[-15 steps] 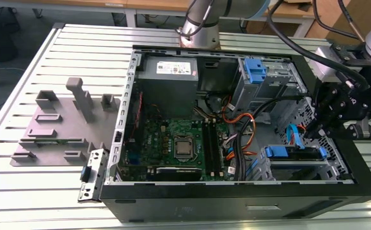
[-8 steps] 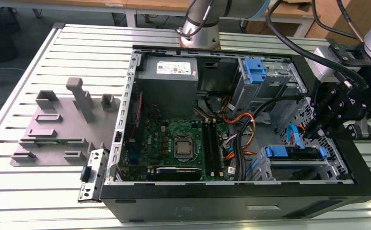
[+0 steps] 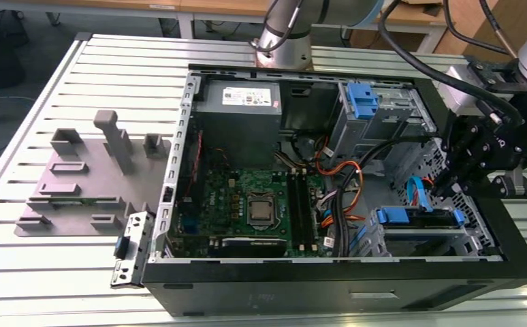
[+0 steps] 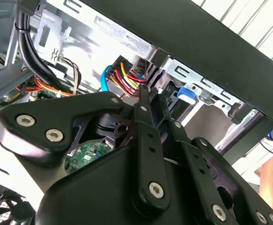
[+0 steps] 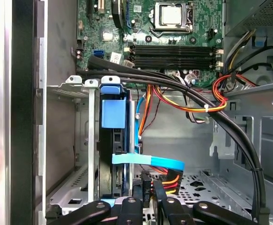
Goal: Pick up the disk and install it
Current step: 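Insert the second disk wire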
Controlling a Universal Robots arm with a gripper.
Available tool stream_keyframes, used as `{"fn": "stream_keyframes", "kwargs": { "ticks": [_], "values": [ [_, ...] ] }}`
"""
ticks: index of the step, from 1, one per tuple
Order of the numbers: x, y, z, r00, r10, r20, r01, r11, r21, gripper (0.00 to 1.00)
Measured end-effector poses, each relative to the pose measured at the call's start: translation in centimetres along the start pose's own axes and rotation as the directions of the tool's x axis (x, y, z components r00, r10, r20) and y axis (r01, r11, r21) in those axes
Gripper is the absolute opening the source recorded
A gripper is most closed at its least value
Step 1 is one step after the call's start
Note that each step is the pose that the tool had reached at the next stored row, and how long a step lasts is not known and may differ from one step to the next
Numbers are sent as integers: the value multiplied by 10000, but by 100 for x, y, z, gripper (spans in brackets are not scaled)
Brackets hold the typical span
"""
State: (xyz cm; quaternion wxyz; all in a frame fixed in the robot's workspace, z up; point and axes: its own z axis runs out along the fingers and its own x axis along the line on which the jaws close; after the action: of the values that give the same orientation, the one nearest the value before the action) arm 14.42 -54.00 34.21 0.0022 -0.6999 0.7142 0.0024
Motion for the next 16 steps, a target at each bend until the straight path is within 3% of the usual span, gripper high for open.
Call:
{"fn": "stream_keyframes", "kwargs": {
  "ticks": [11, 16],
  "values": [
    [0, -2, -33, 10000, 9, -2, -9, 10000, 0, 24],
    [0, -37, -32, 10000, 12, 0, -12, 10000, 0, 24]
  ]
}}
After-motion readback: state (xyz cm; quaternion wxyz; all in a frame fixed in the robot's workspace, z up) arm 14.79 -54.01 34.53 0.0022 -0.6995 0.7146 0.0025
